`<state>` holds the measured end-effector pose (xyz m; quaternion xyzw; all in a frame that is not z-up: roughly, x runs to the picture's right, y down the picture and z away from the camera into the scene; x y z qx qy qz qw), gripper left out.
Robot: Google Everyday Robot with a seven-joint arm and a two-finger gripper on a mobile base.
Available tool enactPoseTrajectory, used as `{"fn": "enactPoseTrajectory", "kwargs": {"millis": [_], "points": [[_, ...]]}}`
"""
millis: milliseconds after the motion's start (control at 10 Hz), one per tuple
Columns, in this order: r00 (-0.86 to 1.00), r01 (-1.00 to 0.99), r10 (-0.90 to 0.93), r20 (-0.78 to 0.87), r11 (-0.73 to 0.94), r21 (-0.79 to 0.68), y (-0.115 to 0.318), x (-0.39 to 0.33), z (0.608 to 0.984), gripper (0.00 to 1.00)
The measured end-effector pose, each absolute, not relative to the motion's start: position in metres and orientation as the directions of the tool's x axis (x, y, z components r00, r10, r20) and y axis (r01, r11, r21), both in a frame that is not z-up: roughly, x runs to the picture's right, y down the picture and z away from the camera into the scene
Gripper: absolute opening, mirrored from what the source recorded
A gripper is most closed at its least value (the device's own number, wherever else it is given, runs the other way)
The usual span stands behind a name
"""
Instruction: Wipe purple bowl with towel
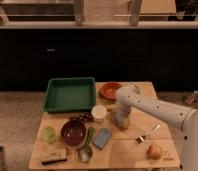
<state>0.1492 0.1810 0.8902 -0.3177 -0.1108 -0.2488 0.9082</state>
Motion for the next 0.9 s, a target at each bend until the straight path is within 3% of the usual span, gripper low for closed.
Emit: {"fn": "enactPoseTrajectory", "kwargs": {"millis": [400,900], "points": [[0.849,0.526,-0.384,0.362,0.672,-0.521,0.176,0.147,0.884,0.03],[0.824,0.563,-0.421,0.379,0.681,-0.467,0.166,0.14,0.867,0.0]]}}
